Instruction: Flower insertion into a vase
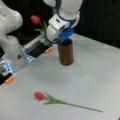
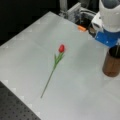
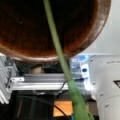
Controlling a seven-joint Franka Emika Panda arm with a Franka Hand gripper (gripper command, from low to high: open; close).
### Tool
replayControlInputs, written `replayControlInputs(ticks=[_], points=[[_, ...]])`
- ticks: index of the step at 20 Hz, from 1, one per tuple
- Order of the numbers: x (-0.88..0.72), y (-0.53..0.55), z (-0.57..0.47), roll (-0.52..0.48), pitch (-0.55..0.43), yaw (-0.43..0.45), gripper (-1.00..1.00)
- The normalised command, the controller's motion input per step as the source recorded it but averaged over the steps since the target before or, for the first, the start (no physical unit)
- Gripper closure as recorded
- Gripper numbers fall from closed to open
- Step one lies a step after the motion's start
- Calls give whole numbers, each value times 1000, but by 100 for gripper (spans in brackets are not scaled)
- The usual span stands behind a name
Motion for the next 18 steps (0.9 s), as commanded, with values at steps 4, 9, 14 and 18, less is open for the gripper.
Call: replayControlInputs(ticks=[4, 9, 14, 18], points=[[-41, -133, 112, -129, -491, 89, -100], [-152, -214, -13, -63, -580, 104, -100], [-238, -301, -54, 46, -466, 123, -100], [-196, -326, -76, 71, -307, 125, -100]])
